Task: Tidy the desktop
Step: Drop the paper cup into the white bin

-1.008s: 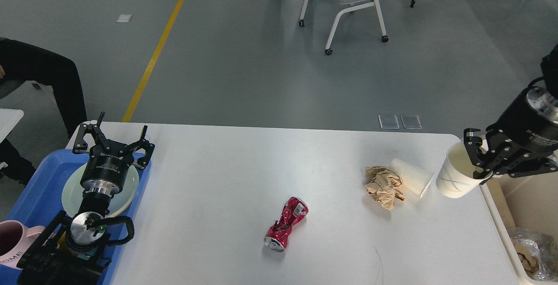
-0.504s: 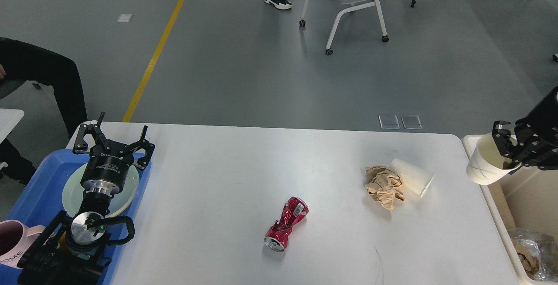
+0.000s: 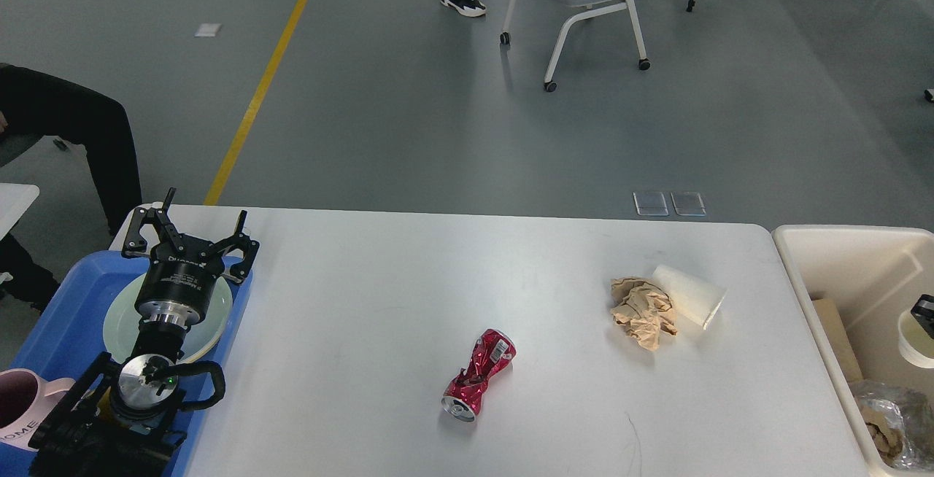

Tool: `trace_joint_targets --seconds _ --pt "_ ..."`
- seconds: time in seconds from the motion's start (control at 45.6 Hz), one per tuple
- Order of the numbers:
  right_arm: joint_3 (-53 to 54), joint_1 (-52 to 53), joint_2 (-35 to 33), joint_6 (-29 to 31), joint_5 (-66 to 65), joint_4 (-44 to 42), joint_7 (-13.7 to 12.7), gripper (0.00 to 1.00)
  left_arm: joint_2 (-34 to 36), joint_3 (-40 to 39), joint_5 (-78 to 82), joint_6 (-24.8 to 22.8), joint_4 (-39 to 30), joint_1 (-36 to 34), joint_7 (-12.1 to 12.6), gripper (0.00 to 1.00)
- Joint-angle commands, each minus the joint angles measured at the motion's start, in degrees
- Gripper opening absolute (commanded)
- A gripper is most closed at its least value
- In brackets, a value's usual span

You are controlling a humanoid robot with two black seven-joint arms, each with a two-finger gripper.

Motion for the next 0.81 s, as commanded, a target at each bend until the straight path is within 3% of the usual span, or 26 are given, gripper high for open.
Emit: trace_joint_targets --seconds 0.0,0.241,0.482,0.789 --pt "5.23 -11.38 -0.06 -5.67 0.39 -6.45 0.07 0.00 -0.04 0.00 0.01 0.00 0.00 -0.03 0.00 0.96" --pt "17.80 -34.66 2.14 -6.29 2.93 -29.03 -0.28 0.00 0.04 0.00 0.01 0.00 0.00 -0.03 0.00 0.96" --pt "24.75 -54.45 11.54 -6.29 3.20 -53.73 -0.19 0.00 -0.04 0.00 0.01 0.00 0.00 -0.03 0.00 0.96" --pt "26.51 -58.33 15.85 -8.49 3.20 -58.23 -0.19 0.00 0.04 0.00 0.01 0.00 0.00 0.06 0.00 0.96"
